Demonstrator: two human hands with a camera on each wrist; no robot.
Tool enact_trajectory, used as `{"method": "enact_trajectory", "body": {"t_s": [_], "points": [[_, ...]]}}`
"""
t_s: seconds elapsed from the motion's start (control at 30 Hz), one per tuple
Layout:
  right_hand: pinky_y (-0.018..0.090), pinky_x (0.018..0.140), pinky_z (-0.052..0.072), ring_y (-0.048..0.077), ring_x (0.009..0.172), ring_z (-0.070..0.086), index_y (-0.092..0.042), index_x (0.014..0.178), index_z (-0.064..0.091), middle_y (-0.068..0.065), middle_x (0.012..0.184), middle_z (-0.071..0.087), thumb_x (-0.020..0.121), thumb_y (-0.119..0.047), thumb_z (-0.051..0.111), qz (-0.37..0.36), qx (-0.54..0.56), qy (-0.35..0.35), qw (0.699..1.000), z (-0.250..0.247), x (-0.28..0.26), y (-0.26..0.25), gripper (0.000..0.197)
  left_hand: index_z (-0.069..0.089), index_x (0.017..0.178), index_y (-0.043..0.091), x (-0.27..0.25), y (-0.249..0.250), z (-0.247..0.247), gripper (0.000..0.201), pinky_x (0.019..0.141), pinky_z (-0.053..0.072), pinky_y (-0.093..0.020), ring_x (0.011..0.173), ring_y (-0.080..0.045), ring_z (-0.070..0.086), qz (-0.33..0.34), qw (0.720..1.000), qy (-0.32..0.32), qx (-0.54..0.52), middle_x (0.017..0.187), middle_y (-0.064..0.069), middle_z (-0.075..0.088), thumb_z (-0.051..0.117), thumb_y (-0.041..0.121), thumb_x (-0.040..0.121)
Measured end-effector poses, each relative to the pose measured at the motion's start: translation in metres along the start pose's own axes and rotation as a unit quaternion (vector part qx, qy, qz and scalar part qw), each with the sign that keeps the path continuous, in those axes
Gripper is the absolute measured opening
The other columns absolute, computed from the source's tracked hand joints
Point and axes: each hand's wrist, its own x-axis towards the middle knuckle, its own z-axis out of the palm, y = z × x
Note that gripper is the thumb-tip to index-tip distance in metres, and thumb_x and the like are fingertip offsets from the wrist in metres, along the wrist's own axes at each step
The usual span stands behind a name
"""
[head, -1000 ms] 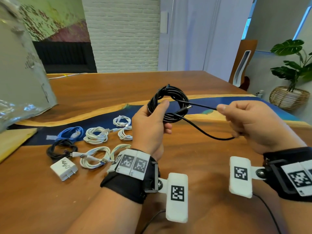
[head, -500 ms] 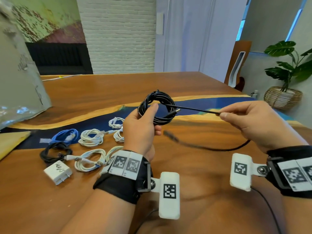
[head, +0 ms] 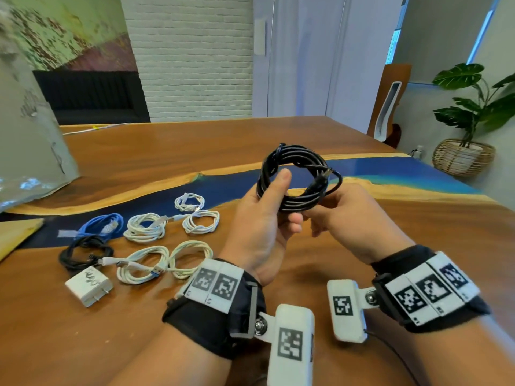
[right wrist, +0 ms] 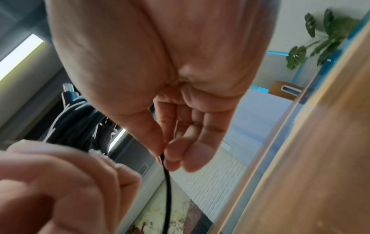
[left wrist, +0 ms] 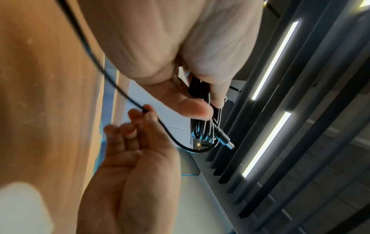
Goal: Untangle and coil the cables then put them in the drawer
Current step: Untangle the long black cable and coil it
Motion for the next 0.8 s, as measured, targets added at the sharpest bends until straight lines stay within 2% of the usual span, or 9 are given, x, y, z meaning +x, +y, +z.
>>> {"method": "enact_trajectory", "body": {"t_s": [0.07,0.17,0.27,0.4,0.5,0.6,0.67,0.73,0.8], "points": [[0.046,0.069,0.058,0.030,0.067,0.063,-0.001,0.087,0.076,0.027,0.082,0.072,0.094,0.009,0.061,-0.011,0.106,-0.012,0.994,0.005,-0.004,-0.004,0.020,0.063,0.095,0.014,-0.001,-0.005,0.001,0.013,0.040,0.041,-0.017,0.043,-0.008,0.048,-0.009,1.000,0.002,0.004,0.066,-0.003,0.066,0.062,0.026,0.098],[0.040,0.072,0.062,0.037,0.074,0.066,-0.004,0.087,0.078,0.037,0.088,0.069,0.092,0.016,0.058,-0.014,0.195,-0.031,0.980,0.009,-0.009,-0.012,0.029,0.066,0.099,0.011,0.000,-0.012,0.001,0.018,0.042,0.042,-0.018,0.046,-0.009,0.049,-0.017,0.999,0.026,0.008,0.077,-0.004,0.072,0.064,0.029,0.098],[0.032,0.067,0.062,0.037,0.076,0.070,-0.002,0.091,0.077,0.031,0.089,0.074,0.088,0.015,0.062,0.015,0.243,-0.021,0.970,0.008,-0.010,-0.013,0.023,0.067,0.096,0.011,0.003,-0.015,0.000,0.020,0.042,0.042,-0.019,0.047,-0.009,0.050,-0.011,0.998,0.062,0.016,0.076,-0.003,0.072,0.066,0.030,0.097],[0.045,0.075,0.064,0.040,0.087,0.075,0.010,0.104,0.070,0.024,0.095,0.077,0.086,0.009,0.067,0.034,0.251,-0.004,0.967,0.008,-0.006,-0.006,0.018,0.066,0.093,0.012,0.005,-0.017,-0.001,0.019,0.041,0.043,-0.019,0.046,-0.008,0.051,-0.008,0.995,0.094,0.015,0.068,-0.001,0.068,0.068,0.031,0.096],[0.035,0.071,0.063,0.034,0.085,0.076,0.013,0.107,0.067,0.023,0.097,0.077,0.089,0.008,0.064,0.037,0.272,-0.015,0.962,0.011,-0.007,-0.009,0.018,0.066,0.094,0.013,0.005,-0.016,-0.002,0.017,0.041,0.042,-0.019,0.045,-0.008,0.051,-0.003,0.994,0.111,0.005,0.068,-0.001,0.068,0.068,0.030,0.096],[0.040,0.085,0.064,0.033,0.094,0.076,0.004,0.109,0.071,0.025,0.107,0.076,0.096,0.001,0.055,0.051,0.323,-0.075,0.942,0.008,-0.011,-0.014,0.021,0.067,0.094,0.013,0.008,-0.012,-0.005,0.014,0.041,0.042,-0.019,0.043,-0.007,0.051,0.012,0.990,0.137,-0.010,0.070,-0.003,0.069,0.067,0.027,0.098],[0.043,0.092,0.061,0.034,0.099,0.075,0.002,0.112,0.072,0.027,0.111,0.074,0.087,-0.015,0.060,0.059,0.358,-0.106,0.926,0.007,-0.012,-0.015,0.032,0.067,0.092,0.013,0.008,-0.011,-0.006,0.012,0.042,0.044,-0.020,0.044,-0.008,0.052,0.020,0.989,0.148,-0.003,0.069,-0.001,0.069,0.066,0.024,0.098],[0.038,0.084,0.064,0.030,0.091,0.075,0.001,0.109,0.074,0.024,0.105,0.076,0.085,-0.023,0.076,0.050,0.325,-0.087,0.940,0.009,-0.012,-0.015,0.034,0.068,0.092,0.012,0.007,-0.013,-0.005,0.013,0.043,0.045,-0.021,0.046,-0.009,0.055,0.020,0.990,0.139,0.028,0.068,0.000,0.070,0.066,0.023,0.098],[0.032,0.075,0.063,0.027,0.083,0.074,0.002,0.103,0.074,0.021,0.098,0.077,0.085,-0.020,0.075,0.034,0.270,-0.031,0.962,0.010,-0.010,-0.014,0.029,0.070,0.094,0.010,0.006,-0.013,-0.006,0.015,0.045,0.046,-0.022,0.049,-0.011,0.056,0.004,0.992,0.100,0.076,0.072,-0.003,0.071,0.067,0.024,0.098]]}}
